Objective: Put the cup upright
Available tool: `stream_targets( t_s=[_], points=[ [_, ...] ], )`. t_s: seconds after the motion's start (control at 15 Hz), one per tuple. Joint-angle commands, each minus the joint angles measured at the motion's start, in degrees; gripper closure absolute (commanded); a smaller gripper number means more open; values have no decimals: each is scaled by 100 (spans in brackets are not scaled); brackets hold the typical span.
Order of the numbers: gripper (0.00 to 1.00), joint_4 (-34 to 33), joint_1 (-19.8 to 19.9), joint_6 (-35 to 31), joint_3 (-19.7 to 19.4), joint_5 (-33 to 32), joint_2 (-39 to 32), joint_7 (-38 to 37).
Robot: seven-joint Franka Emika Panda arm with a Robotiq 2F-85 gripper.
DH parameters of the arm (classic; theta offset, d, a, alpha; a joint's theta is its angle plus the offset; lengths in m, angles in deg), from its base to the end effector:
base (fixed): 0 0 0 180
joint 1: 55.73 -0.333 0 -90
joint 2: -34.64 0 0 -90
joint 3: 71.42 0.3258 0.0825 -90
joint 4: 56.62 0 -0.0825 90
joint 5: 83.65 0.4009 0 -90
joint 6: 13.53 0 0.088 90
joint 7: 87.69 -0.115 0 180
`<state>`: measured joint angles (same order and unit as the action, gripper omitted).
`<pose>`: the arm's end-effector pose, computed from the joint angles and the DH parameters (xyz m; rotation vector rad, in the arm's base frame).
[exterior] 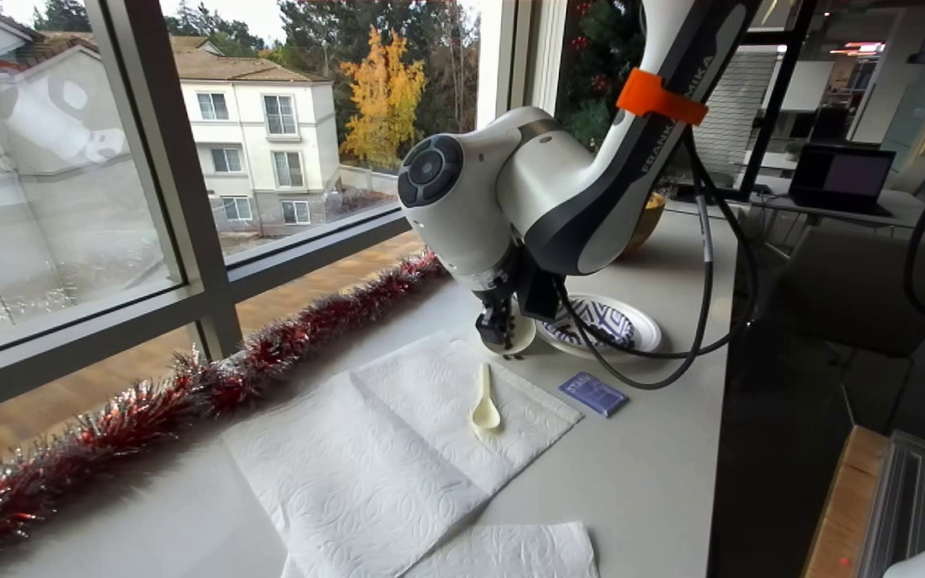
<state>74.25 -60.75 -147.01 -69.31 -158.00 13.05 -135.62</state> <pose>0.5144 0.0432 0.1585 2.3205 0.4524 0.1323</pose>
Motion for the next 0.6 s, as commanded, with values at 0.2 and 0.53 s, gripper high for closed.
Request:
stream_targets(
  t_s=[0.2, 0.53],
  points=[
    [3, -227, -56, 124, -8, -951, -361, -949],
    [47, -91, -39, 238, 81, -994, -199, -1006]
  ],
)
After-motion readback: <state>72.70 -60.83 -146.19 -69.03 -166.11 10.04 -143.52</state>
